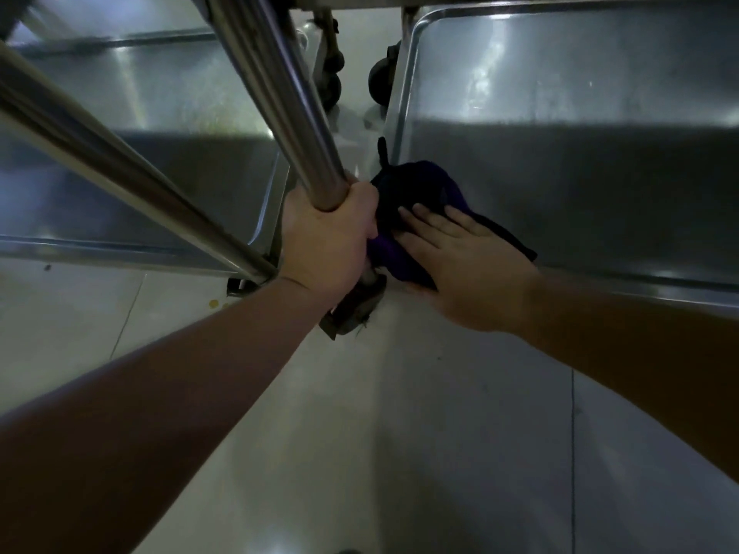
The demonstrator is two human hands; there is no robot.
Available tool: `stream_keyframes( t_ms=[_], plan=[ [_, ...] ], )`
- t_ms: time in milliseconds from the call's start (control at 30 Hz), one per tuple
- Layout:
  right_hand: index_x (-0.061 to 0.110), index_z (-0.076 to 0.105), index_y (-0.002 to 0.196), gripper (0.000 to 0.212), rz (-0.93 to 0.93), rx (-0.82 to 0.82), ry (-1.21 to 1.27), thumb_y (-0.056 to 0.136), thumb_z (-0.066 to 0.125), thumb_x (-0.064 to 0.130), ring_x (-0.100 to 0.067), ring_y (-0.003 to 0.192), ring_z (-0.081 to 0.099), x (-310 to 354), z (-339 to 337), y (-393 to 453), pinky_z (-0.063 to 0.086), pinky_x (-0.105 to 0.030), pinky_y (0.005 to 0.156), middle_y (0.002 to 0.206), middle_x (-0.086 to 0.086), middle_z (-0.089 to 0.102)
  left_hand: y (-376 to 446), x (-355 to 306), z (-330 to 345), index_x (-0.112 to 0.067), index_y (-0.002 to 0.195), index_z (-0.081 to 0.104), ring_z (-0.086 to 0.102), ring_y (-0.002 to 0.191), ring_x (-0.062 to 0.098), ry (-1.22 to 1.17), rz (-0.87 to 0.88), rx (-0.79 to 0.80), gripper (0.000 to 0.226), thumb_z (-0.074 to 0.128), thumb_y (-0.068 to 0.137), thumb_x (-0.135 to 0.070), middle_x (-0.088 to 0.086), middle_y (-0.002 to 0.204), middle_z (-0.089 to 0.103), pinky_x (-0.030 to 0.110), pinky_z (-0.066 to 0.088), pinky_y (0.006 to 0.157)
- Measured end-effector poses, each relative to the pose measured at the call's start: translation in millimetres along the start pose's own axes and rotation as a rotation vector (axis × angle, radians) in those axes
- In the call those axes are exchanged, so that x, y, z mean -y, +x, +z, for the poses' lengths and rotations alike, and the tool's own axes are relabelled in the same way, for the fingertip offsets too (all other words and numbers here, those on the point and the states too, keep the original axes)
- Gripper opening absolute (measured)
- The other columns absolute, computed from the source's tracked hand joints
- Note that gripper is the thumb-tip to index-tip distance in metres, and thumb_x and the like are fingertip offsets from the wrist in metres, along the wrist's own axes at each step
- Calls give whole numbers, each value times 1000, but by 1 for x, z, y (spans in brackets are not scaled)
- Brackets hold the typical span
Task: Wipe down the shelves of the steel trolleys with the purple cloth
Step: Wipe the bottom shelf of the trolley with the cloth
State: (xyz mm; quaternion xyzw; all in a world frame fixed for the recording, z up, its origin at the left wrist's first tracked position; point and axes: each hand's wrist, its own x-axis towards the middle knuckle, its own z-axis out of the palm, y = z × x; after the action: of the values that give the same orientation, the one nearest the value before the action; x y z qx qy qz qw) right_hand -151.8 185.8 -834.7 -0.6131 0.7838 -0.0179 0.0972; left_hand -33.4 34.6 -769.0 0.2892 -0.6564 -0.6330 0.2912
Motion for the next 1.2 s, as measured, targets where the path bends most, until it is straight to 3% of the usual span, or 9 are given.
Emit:
stream_keyframes(
  t_ms=[100,267,367,433,500,567,733,833,1200],
  plan=[
    [28,21,163,66,-11,-24,-65,105,44,50,-14,159,2,-15,2,-26,-3,-35,127,173,1,9,-3,-1,2,-15,59,62,60,56,24,94,-4,-64,23,63,82,-14,1,53,58,35,55,63],
    [22,27,163,70,-22,-28,-38,101,30,54,-18,159,11,-47,-7,-68,9,-42,129,171,-2,17,-10,-7,1,-6,92,72,64,64,-3,316,-62,-200,36,68,83,-40,-11,68,68,11,49,57],
    [24,17,164,65,-18,8,-66,105,31,47,-14,159,0,-70,-5,-89,2,-40,129,173,2,8,-24,-9,-5,-23,99,64,65,68,-3,540,-124,-197,37,75,79,-53,-15,74,65,16,49,55],
    [26,14,165,64,-11,14,-56,106,34,45,-12,158,-4,-83,-3,-101,-4,-37,128,173,4,4,-49,-1,-7,-22,95,57,59,72,14,608,-278,-207,41,78,75,-51,-7,81,59,29,46,56],
    [28,12,165,64,-3,9,-51,107,34,44,-11,158,-6,-92,-1,-112,-7,-35,126,173,5,3,-84,11,-1,-23,101,53,54,78,22,639,-566,-140,41,80,80,-46,1,93,58,34,42,61],
    [28,12,165,63,15,3,-41,107,34,44,-10,157,-6,-101,1,-125,-9,-33,126,173,5,3,-114,19,15,-27,118,54,57,86,16,787,-629,107,41,80,88,-36,-2,104,59,31,43,67],
    [30,10,165,64,29,14,-42,107,31,46,-8,156,-8,-129,1,-160,-7,-35,127,172,6,1,-115,4,66,-20,153,44,48,131,17,1135,20,559,68,72,92,-33,-1,142,49,35,41,111],
    [30,10,165,64,38,20,-37,107,31,46,-8,155,-10,-147,0,-182,-6,-36,127,170,8,-3,-109,-2,96,-19,161,32,38,143,22,1326,346,744,77,63,94,-41,1,154,41,42,34,119],
    [35,-3,163,63,103,101,-51,106,19,50,-11,157,-15,-218,-6,-273,-6,-37,128,170,9,-10,-112,17,194,-17,170,-3,-7,163,13,1367,498,811,93,46,99,-51,0,178,-3,31,2,127]
  ],
)
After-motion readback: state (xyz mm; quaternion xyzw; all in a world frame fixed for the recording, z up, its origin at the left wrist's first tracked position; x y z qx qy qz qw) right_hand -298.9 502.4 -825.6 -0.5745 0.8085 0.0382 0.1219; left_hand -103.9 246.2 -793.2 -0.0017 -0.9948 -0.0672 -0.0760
